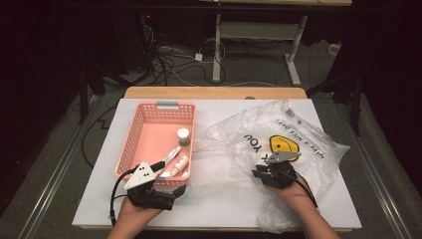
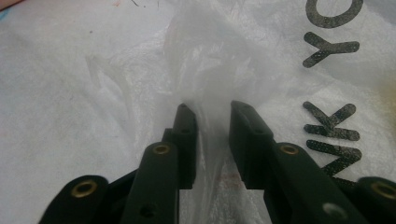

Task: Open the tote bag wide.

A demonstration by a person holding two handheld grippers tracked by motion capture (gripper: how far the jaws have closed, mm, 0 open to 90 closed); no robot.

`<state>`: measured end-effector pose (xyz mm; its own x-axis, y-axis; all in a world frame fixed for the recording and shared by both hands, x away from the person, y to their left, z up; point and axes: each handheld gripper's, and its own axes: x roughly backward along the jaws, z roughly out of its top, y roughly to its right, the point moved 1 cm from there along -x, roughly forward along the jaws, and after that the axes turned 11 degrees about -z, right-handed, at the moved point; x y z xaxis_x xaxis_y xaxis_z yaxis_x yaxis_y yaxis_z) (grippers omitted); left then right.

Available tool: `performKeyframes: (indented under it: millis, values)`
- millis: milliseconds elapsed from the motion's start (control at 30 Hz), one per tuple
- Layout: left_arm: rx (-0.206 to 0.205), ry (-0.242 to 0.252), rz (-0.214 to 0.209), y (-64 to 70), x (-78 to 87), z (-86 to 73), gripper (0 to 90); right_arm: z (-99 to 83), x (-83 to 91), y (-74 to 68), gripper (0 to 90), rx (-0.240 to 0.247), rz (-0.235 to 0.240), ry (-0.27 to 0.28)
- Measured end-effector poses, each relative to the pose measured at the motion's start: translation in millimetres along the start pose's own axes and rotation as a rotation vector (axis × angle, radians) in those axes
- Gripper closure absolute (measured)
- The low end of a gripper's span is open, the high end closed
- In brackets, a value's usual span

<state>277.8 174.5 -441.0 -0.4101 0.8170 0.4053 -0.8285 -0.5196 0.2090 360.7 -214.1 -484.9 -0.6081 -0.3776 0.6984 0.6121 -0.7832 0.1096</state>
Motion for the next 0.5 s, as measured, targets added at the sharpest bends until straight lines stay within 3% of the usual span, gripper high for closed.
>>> performKeyframes:
  millis: [300,500]
  values:
    - [-0.003,-0.003,-0.003,-0.2,-0.9,-0.1,0.0,0.0,4.8,3.2,87.9,-0.012,-0.008,0.046]
    - [-0.001,-0.003,-0.003,-0.4,-0.7,-0.2,0.0,1.3,9.1,4.3,89.1,-0.023,-0.009,0.086]
